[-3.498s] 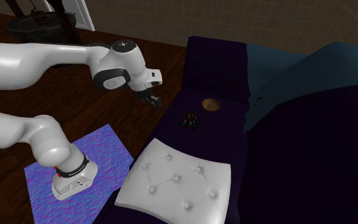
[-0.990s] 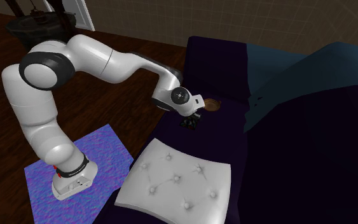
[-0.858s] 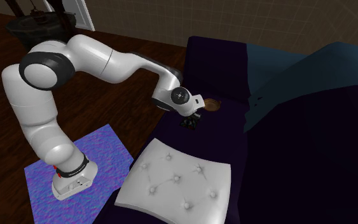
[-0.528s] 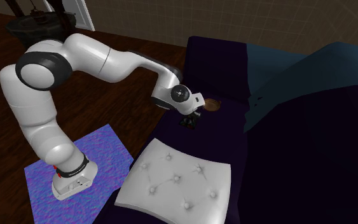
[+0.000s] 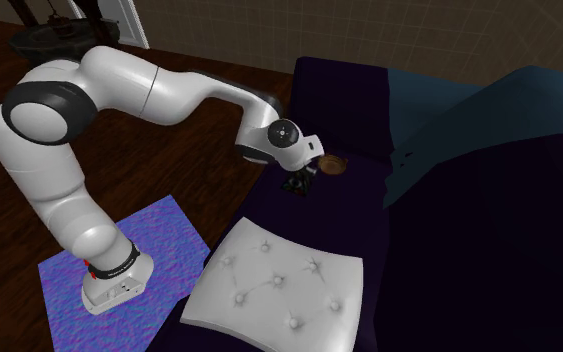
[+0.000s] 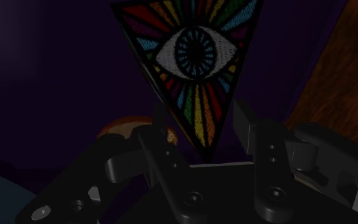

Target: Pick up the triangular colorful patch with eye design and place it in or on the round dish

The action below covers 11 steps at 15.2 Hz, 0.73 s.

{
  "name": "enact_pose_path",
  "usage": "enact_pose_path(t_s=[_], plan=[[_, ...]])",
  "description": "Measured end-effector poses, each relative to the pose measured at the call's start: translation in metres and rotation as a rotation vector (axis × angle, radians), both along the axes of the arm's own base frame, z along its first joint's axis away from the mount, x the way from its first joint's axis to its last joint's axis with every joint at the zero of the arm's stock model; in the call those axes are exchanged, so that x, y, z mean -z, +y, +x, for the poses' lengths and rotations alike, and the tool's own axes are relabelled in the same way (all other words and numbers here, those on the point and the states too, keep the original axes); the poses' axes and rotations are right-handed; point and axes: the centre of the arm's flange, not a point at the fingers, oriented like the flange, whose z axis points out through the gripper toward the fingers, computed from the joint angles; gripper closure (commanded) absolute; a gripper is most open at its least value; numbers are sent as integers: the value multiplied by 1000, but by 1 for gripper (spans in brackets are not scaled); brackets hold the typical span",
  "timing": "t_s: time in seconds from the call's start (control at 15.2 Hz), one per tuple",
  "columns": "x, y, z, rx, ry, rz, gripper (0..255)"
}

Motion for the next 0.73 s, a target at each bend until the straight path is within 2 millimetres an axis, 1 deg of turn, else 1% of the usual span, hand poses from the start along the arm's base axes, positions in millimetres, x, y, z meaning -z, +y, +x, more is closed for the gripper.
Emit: enact_pose_path(t_s=[0.26,0.46,0.73], plan=[[-20,1,3,0,0,0,255],[-38,-1,1,0,0,0,255],[-58,1,2,0,0,0,255]])
